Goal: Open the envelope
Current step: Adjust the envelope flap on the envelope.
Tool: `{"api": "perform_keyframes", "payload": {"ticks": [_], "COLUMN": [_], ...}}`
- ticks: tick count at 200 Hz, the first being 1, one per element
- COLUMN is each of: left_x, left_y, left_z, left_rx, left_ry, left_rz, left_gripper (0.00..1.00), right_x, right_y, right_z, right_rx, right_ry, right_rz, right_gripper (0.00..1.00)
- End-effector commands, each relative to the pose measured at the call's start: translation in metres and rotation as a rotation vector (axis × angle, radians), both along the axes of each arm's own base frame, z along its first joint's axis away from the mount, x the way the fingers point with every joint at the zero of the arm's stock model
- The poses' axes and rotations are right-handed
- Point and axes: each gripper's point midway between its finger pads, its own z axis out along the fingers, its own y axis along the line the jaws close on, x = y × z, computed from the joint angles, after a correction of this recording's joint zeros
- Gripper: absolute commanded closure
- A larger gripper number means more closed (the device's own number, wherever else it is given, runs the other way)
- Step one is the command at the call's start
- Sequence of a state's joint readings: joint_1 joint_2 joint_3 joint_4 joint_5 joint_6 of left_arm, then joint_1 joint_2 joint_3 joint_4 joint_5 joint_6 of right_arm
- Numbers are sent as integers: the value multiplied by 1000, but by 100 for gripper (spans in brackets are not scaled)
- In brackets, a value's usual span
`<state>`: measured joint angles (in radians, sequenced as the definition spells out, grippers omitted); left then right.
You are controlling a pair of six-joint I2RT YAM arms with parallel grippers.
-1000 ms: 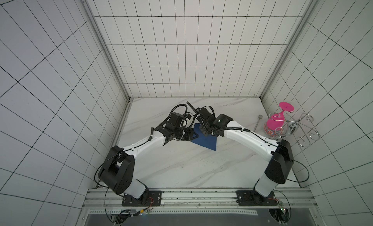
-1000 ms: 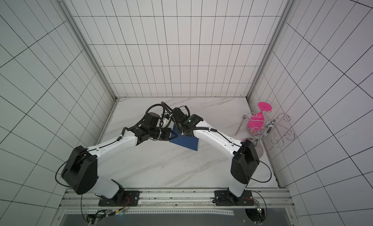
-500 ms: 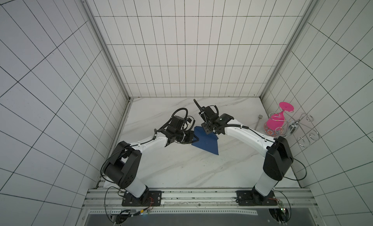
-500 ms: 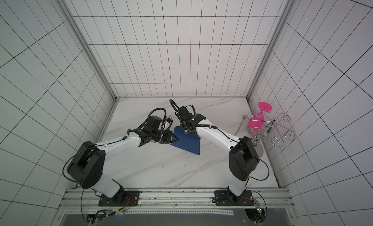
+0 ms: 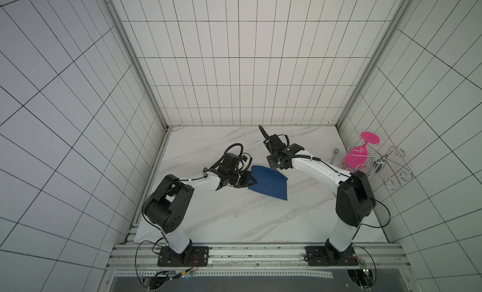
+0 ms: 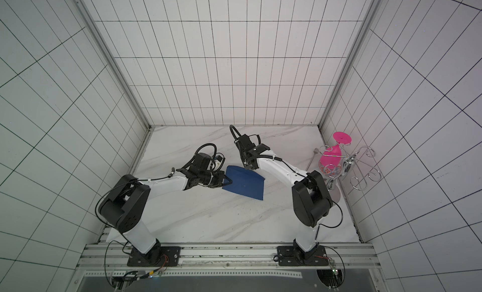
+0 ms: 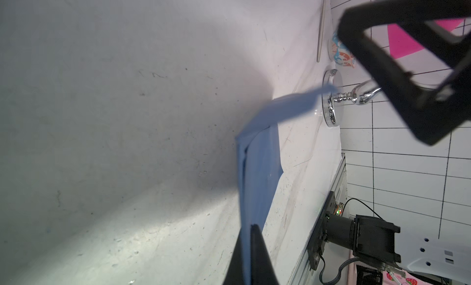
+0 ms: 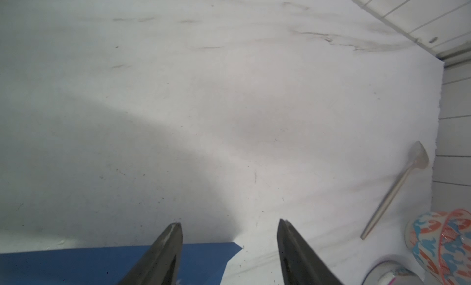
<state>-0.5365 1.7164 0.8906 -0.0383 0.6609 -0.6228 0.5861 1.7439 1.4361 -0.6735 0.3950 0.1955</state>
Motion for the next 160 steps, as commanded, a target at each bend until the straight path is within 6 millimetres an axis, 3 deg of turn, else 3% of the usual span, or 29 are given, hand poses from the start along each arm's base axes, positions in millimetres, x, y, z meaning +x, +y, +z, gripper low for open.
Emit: {"api": "perform_keyframes", "payload": {"ticks": [1, 18, 41, 65, 106, 134, 160], "left_x": [14, 17, 18, 16, 10, 5, 4], "left_y": [6, 8, 7, 7, 5, 4, 3], "left_z": [-12, -15, -10, -6, -8, -7, -12], "left_rx": [-27, -56, -65, -67, -66, -58, -48], "left_ry": [14, 33, 31, 24, 33, 6, 3], "left_rz": [62, 76, 76, 72, 60, 51, 43], "left_gripper": [100, 100, 100, 100, 100, 100, 100], "right_x": [-26, -56, -106, -127, -100, -59, -30], "right_y": [-29, -11, 33, 53, 88, 89, 92], "right_z": [30, 27, 17, 0, -39, -68, -81], "right_rx": [88, 266, 598, 750, 790, 778, 802], "right_ry": [-31, 12, 64, 95, 204, 221, 251], "right_rz": [-92, -21, 136, 178, 170, 94, 59], "right_gripper": [37, 37, 37, 38, 40, 40, 41]}}
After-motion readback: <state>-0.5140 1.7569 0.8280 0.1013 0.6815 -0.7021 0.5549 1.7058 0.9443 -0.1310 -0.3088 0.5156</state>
